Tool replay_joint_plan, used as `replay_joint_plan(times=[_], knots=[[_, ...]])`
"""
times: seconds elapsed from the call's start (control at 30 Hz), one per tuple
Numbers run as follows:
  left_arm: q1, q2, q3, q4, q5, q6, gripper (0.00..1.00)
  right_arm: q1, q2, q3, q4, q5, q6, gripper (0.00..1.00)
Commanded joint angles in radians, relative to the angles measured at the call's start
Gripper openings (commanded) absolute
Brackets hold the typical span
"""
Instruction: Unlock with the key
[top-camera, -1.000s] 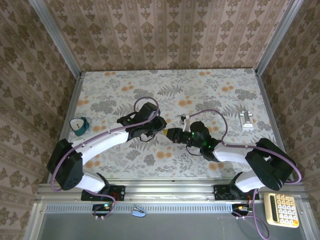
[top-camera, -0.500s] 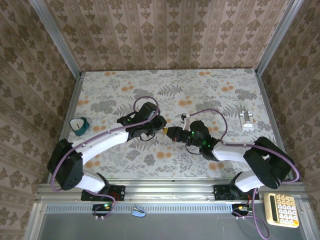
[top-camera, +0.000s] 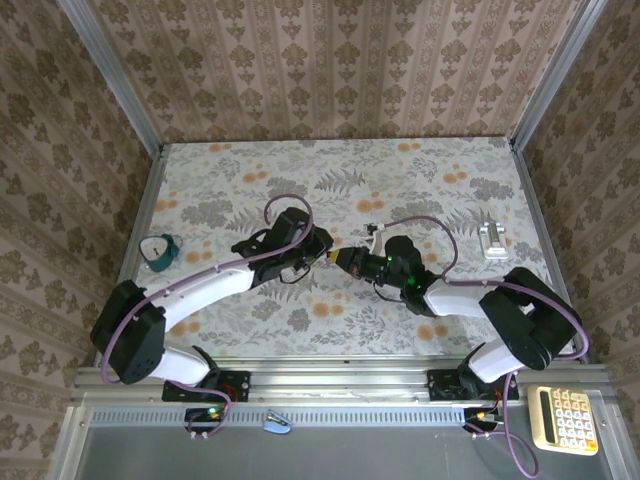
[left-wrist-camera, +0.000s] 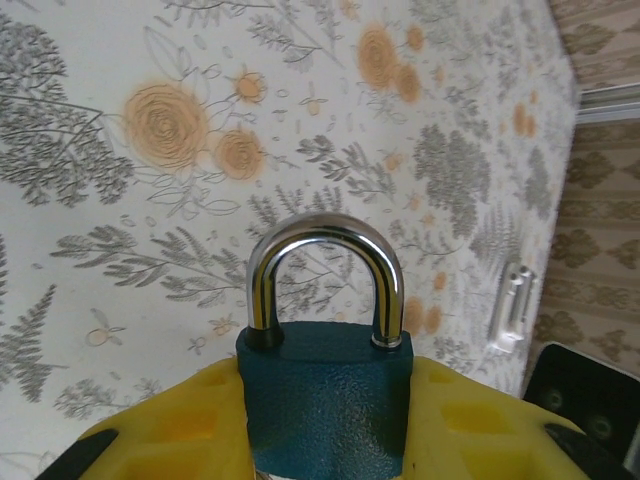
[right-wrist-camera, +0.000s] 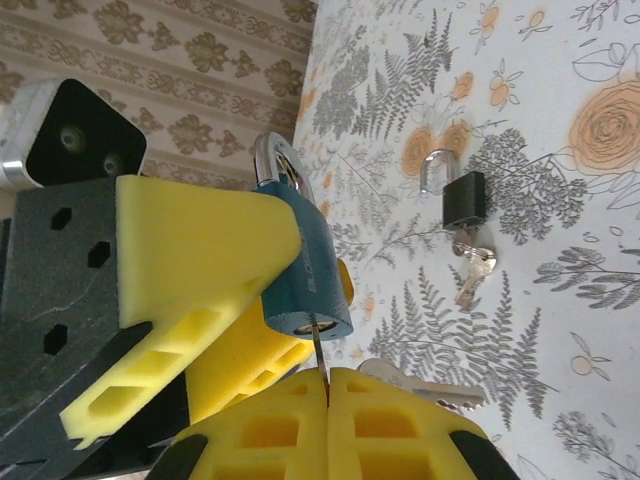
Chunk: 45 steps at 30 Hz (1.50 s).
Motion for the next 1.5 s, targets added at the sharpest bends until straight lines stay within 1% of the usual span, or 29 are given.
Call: replay_joint_plan(times=[0.0,0.13,0.3,0.37,0.5,0.57,0.63,0.73,0.83,0.97,1.1,1.17,1.27,1.37,1.47], knots=[[-0.004,-0.053,-0.035,0.168,0.105,-0.013,0.15,-0.014,0.019,0.018,0.097,-0.039,0.079,0.00],[0.012,-0.079,-0.078,0.269,0.121,-0.003,0.14,-0.024,0.044,0.023,0.135,-0.095,0.154,0.00],[0.039,-0.116,-0.127,0.406,0.151,-0.002,0.14,-0.038,0.114,0.024,0.255,-0.157,0.299,0.00],[0.046,-0.131,-0.133,0.421,0.156,0.005,0.14,-0.038,0.141,0.023,0.306,-0.170,0.332,0.00],[0.056,-0.159,-0.145,0.427,0.153,0.014,0.14,-0.038,0.169,0.024,0.350,-0.182,0.369,0.00],[0.057,-0.168,-0.149,0.425,0.152,0.012,0.14,-0.038,0.167,0.028,0.340,-0.187,0.363,0.00],[0.059,-0.169,-0.142,0.386,0.151,0.013,0.14,-0.038,0.152,0.028,0.290,-0.187,0.337,0.00],[0.058,-0.169,-0.125,0.313,0.141,0.014,0.14,-0.038,0.099,0.034,0.132,-0.177,0.248,0.01],[0.059,-0.168,-0.104,0.213,0.119,0.004,0.15,-0.038,0.027,0.036,-0.046,-0.154,0.139,0.09],[0.063,-0.153,-0.079,0.103,0.104,-0.018,0.18,-0.038,-0.075,0.043,-0.308,-0.091,-0.026,0.23],[0.067,-0.128,-0.068,0.070,0.105,-0.039,0.18,-0.038,-0.163,0.057,-0.512,-0.042,-0.178,0.27],[0.068,-0.115,-0.064,0.073,0.111,-0.049,0.18,-0.038,-0.197,0.057,-0.565,-0.029,-0.227,0.30],[0.069,-0.099,-0.055,0.070,0.117,-0.059,0.18,-0.037,-0.253,0.039,-0.594,-0.006,-0.285,0.33],[0.068,-0.079,-0.043,0.061,0.126,-0.074,0.18,-0.035,-0.314,0.006,-0.586,0.042,-0.317,0.42],[0.066,-0.055,-0.026,0.052,0.142,-0.081,0.19,-0.034,-0.358,-0.015,-0.567,0.089,-0.348,0.53]])
